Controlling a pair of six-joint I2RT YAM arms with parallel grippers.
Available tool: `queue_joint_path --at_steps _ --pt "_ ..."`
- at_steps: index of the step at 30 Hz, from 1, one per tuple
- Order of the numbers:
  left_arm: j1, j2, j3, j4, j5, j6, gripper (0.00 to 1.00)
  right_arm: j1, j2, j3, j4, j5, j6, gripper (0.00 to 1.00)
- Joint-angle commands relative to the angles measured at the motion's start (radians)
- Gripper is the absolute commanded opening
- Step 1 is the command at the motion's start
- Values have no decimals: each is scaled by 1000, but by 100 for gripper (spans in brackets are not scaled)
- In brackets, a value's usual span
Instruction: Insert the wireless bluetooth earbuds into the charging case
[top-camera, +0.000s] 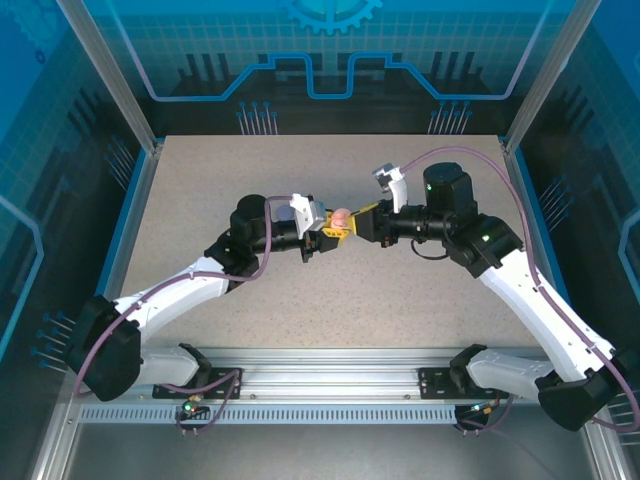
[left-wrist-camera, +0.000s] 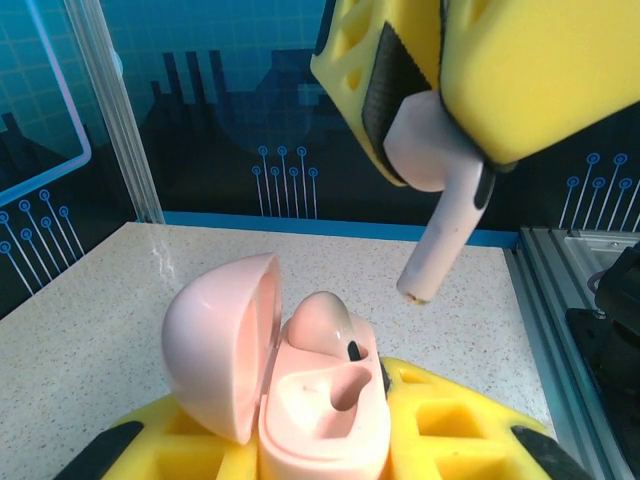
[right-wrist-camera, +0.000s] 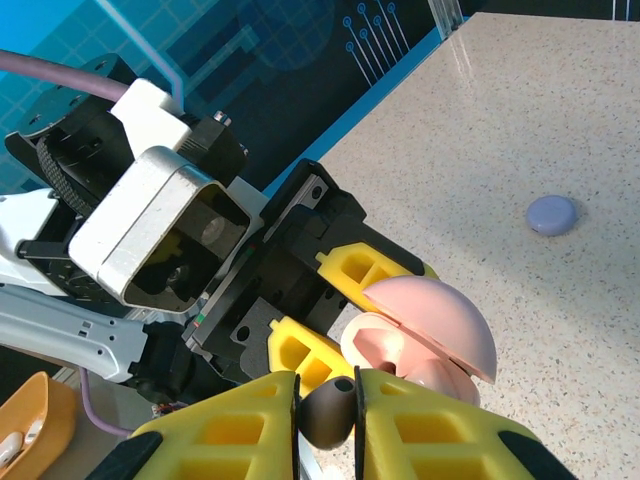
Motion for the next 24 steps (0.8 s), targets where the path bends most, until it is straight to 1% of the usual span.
queue_joint_path --at_steps 1,8,24 --pt "-6 -28 28 14 43 16 16 -10 8 22 3 -16 -9 20" --pt "-6 -36 29 10 53 6 16 -7 18 17 12 12 -3 20" --pt "-6 -42 37 -11 48 13 16 2 44 37 -27 8 -18 20"
